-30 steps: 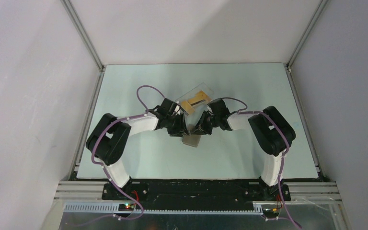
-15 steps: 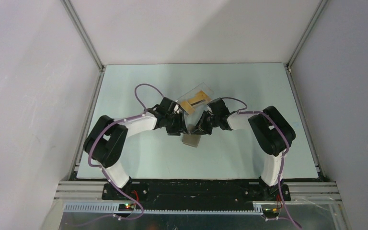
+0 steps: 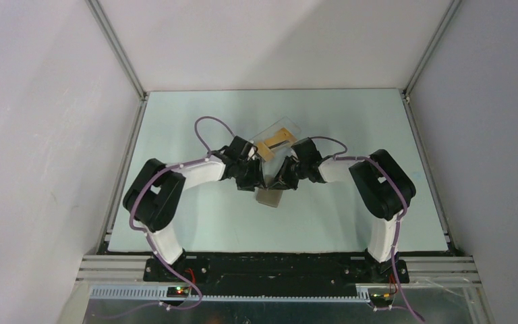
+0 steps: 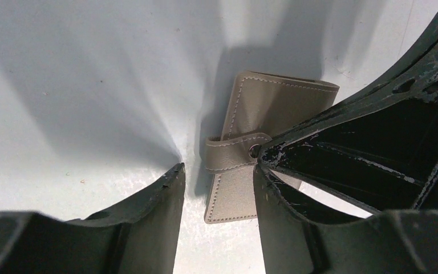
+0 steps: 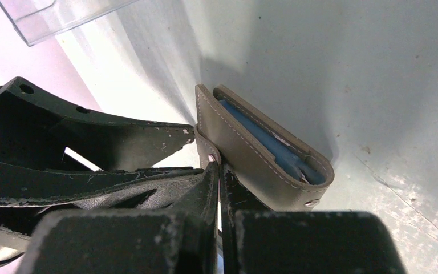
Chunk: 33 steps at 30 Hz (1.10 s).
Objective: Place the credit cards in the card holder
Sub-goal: Close the card holder at the center of the board.
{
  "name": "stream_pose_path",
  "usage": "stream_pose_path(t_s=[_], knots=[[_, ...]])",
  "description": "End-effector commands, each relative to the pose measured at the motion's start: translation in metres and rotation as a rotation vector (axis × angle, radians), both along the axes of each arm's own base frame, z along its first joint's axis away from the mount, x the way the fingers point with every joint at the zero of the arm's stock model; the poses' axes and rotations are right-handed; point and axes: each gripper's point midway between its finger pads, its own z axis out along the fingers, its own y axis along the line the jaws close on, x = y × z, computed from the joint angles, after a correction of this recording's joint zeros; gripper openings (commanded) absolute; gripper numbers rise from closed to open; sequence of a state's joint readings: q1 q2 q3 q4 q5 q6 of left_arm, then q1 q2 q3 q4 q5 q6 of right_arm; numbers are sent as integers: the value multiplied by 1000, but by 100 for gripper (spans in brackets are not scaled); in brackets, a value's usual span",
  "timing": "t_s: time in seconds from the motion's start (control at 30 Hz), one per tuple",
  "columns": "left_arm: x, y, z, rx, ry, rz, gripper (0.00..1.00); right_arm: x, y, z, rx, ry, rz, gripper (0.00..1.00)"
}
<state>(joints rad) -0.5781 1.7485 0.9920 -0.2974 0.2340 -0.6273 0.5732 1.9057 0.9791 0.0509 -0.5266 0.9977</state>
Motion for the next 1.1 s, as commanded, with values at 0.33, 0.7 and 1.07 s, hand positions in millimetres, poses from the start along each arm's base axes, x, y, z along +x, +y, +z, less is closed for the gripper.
stream_pose_path(t_s=[0.33, 0.7, 1.07], knots=[[5, -3, -5, 78, -42, -12, 48, -41, -34, -74, -339, 119, 32, 0], [21, 6, 42, 86, -132, 41, 53, -73, -55, -110, -601, 174, 52, 0], [46, 54, 132, 96, -277, 113, 55, -99, -62, -122, -679, 160, 52, 0]])
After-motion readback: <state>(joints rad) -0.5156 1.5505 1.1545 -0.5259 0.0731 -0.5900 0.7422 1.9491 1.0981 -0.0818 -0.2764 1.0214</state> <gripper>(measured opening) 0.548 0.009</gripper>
